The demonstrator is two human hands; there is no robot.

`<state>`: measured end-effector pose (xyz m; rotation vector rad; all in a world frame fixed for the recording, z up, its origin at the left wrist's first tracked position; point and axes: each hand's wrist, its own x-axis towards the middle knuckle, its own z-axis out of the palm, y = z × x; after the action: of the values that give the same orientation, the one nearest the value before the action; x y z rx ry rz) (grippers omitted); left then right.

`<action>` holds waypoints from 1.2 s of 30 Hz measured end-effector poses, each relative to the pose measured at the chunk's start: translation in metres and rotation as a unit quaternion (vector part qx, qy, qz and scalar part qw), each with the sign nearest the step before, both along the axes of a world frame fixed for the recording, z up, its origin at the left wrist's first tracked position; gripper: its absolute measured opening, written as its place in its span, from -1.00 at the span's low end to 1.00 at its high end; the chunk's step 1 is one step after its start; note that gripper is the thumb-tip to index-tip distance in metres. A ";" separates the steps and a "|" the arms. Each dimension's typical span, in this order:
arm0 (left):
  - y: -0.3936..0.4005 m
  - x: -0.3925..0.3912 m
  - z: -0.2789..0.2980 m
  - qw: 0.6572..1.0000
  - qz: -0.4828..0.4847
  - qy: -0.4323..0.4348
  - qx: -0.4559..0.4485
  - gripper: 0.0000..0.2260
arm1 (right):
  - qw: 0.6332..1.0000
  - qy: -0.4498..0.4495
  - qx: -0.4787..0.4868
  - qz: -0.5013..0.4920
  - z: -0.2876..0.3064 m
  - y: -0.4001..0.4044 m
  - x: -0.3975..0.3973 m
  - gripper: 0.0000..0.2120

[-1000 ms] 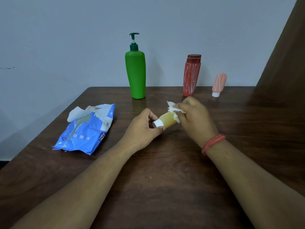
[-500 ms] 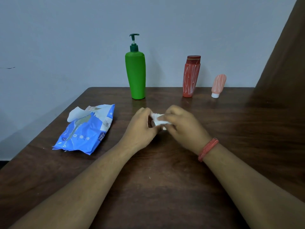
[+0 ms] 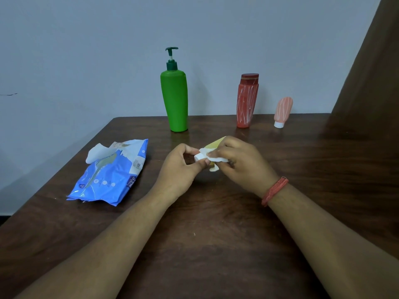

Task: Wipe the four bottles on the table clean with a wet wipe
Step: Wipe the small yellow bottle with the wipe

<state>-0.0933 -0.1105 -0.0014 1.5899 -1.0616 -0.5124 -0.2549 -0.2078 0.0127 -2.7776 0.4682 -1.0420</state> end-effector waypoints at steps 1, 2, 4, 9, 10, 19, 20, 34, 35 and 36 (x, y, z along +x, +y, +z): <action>0.000 -0.001 -0.001 0.999 -0.007 0.035 -0.007 -0.78 | 1.000 0.001 0.004 0.004 0.000 0.000 0.000 -0.79; 0.000 -0.001 -0.002 0.997 -0.014 0.069 -0.016 -0.77 | 1.000 0.003 0.007 0.001 0.001 0.000 -0.001 -0.80; -0.001 -0.002 -0.002 0.990 -0.033 0.132 -0.033 -0.77 | 1.000 -0.009 0.004 -0.022 0.001 -0.002 -0.002 -0.80; -0.001 -0.004 0.002 0.968 -0.070 0.233 -0.056 -0.79 | 0.983 -0.109 0.018 -0.149 0.000 -0.009 -0.004 -0.79; 0.000 -0.004 0.002 0.968 -0.071 0.234 -0.058 -0.77 | 0.984 -0.114 0.015 -0.137 0.000 -0.006 -0.002 -0.80; 0.001 0.002 0.003 0.996 -0.050 0.065 -0.020 -0.77 | 0.970 -0.163 0.008 -0.179 0.003 -0.015 -0.005 -0.78; 0.001 0.001 0.004 0.998 -0.047 0.033 -0.015 -0.79 | 0.964 -0.174 0.019 -0.200 0.003 -0.016 -0.007 -0.78; 0.003 0.003 0.012 0.995 0.010 -0.091 -0.044 -0.80 | 0.967 -0.157 0.032 -0.200 0.007 -0.018 -0.012 -0.75; 0.003 0.003 0.012 0.995 0.009 -0.090 -0.042 -0.80 | 0.968 -0.161 0.032 -0.189 0.006 -0.015 -0.011 -0.75; 0.003 0.002 0.012 0.995 0.007 -0.088 -0.041 -0.80 | 0.971 -0.161 0.025 -0.173 0.006 -0.011 -0.008 -0.75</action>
<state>-0.0916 -0.1073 0.0101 1.5907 -1.1874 -0.3187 -0.2630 -0.2190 0.0187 -2.4644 0.9367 -1.4959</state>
